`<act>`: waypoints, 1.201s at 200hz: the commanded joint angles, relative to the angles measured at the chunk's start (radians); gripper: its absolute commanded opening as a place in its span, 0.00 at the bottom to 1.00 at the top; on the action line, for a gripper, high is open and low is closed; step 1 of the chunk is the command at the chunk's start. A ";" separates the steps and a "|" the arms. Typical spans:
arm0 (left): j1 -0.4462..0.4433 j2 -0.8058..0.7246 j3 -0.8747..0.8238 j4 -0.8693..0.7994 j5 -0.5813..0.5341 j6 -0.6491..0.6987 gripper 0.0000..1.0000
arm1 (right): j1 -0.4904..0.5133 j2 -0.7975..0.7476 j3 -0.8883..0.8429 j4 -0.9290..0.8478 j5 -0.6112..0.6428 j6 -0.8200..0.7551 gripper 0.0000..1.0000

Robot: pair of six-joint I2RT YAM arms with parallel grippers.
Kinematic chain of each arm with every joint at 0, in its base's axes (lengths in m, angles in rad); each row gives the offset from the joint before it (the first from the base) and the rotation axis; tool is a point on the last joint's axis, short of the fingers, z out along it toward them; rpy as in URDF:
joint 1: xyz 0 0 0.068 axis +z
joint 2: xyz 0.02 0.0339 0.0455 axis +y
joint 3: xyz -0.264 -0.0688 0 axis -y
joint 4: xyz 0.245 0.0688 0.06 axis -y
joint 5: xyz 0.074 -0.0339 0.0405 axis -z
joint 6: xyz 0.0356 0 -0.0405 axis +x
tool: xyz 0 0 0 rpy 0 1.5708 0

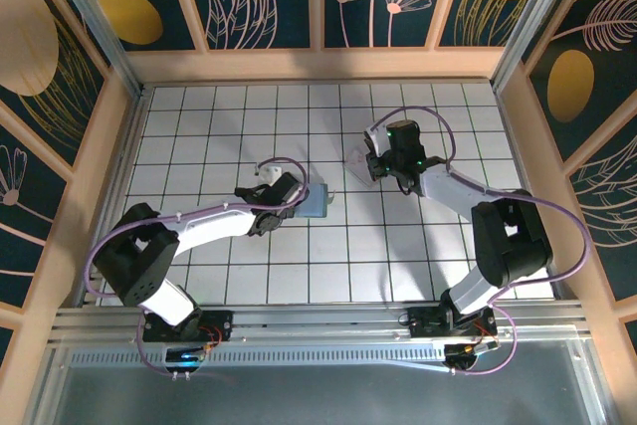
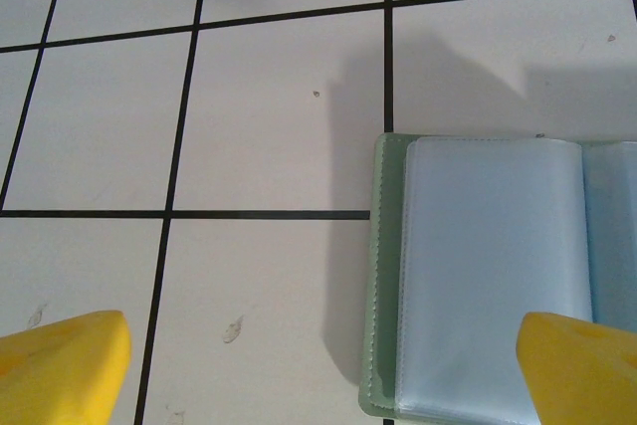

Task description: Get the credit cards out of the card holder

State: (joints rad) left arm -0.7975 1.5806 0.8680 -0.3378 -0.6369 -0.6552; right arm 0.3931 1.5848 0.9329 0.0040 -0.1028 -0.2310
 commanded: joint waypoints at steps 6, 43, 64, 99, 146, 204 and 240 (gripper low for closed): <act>0.006 -0.020 0.006 -0.031 -0.007 0.002 0.99 | -0.011 0.016 0.022 0.035 -0.057 -0.021 0.00; 0.007 -0.022 0.010 -0.036 -0.023 0.002 0.99 | -0.023 0.031 0.022 0.024 -0.099 -0.023 0.00; 0.006 -0.021 0.014 -0.041 -0.029 0.003 0.99 | -0.027 0.047 0.029 0.011 -0.112 -0.023 0.00; 0.007 -0.020 0.018 -0.048 -0.040 0.002 0.99 | -0.031 0.075 0.045 -0.012 -0.134 -0.027 0.00; 0.007 -0.018 0.024 -0.053 -0.049 0.006 0.99 | -0.031 0.101 0.073 -0.030 -0.168 -0.025 0.00; 0.008 -0.017 0.023 -0.055 -0.058 0.000 0.99 | -0.032 0.146 0.134 -0.081 -0.216 -0.027 0.00; 0.008 -0.024 0.017 -0.056 -0.061 -0.001 0.99 | -0.031 0.162 0.153 -0.102 -0.215 -0.025 0.00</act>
State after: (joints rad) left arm -0.7975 1.5806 0.8680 -0.3641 -0.6647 -0.6552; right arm 0.3660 1.7260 1.0554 -0.0597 -0.2935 -0.2382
